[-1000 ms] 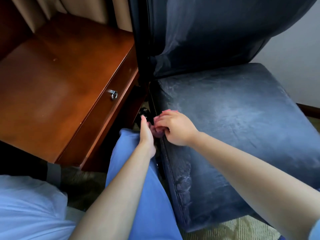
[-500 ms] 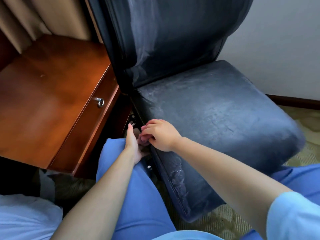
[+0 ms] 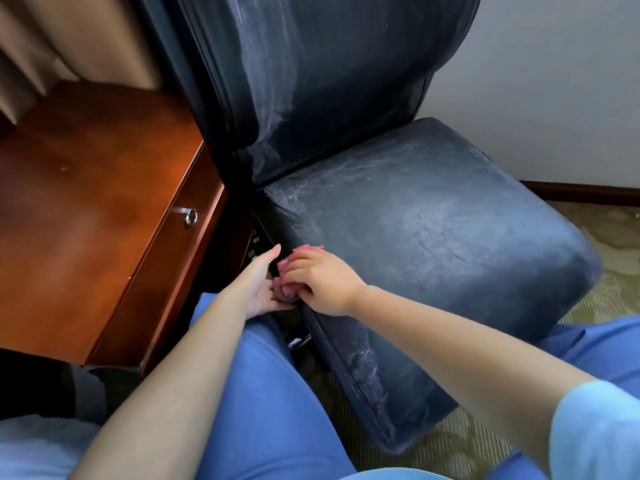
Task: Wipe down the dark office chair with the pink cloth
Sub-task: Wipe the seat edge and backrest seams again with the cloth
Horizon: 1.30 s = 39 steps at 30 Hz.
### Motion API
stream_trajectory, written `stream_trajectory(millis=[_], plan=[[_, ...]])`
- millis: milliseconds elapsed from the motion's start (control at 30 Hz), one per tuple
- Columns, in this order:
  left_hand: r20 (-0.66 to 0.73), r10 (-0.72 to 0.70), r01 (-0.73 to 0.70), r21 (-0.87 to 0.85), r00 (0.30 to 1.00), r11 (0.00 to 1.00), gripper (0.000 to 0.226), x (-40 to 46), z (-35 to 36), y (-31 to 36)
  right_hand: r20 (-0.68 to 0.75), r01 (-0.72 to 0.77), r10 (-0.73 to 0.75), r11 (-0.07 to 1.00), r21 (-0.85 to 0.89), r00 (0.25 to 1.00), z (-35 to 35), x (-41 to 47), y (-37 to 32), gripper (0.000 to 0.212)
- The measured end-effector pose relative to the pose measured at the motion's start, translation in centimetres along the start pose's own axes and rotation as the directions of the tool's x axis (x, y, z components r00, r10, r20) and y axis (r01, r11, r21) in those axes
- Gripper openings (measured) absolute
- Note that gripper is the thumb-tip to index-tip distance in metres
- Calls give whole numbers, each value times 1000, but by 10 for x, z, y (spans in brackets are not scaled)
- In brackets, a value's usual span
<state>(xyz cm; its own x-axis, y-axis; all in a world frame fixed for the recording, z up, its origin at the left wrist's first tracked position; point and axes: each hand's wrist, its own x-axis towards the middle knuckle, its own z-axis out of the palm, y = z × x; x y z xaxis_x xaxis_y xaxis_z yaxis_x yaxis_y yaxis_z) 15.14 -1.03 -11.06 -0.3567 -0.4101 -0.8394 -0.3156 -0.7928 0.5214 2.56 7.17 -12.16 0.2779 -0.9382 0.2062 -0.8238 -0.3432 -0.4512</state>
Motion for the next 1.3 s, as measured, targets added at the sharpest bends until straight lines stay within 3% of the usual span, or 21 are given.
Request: stream_trajectory(millis=[100, 200, 333, 433, 600, 700, 833, 967, 1100, 1233, 1300], plan=[[-42, -58, 61, 72, 997, 996, 41, 0, 4, 4, 28, 53, -54, 999, 12, 998, 0, -25, 2, 24], [-43, -90, 92, 38, 995, 995, 48, -2, 6, 8, 44, 22, -23, 1000, 22, 999, -3, -17, 4, 25], [-66, -87, 90, 34, 994, 995, 64, -3, 7, 10, -15, 63, -62, 998, 16, 998, 1, -31, -4, 19], [-92, -79, 84, 50, 993, 995, 71, -4, 9, 9, 28, 104, -103, 995, -14, 994, -3, -41, -2, 19], [-109, -78, 92, 129, 991, 987, 29, -3, 9, 10, 85, -29, 29, 1000, -9, 996, 2, 2, -3, 25], [-151, -44, 72, 188, 987, 979, 35, -9, 14, 13, 51, -54, 53, 998, 26, 997, 1, 1, -4, 28], [-240, 33, -3, 122, 970, 993, 60, -21, 28, 6, 69, 73, -75, 997, 26, 995, -8, -41, -15, 32], [-274, 68, -58, 44, 959, 997, 49, -32, 37, -8, 132, 132, -129, 991, -15, 983, -12, -48, -9, 37], [-239, 57, -49, 38, 969, 998, 22, -40, 35, -17, 58, -93, 93, 996, -8, 994, -6, -25, -14, 31], [-211, 96, -67, 140, 973, 988, 54, -43, 34, -22, 120, 129, -127, 992, -10, 985, -7, -75, -28, 24], [-219, 120, -80, 182, 968, 980, 58, -42, 36, -24, 144, 160, -151, 986, -51, 978, -13, -81, -26, 25]])
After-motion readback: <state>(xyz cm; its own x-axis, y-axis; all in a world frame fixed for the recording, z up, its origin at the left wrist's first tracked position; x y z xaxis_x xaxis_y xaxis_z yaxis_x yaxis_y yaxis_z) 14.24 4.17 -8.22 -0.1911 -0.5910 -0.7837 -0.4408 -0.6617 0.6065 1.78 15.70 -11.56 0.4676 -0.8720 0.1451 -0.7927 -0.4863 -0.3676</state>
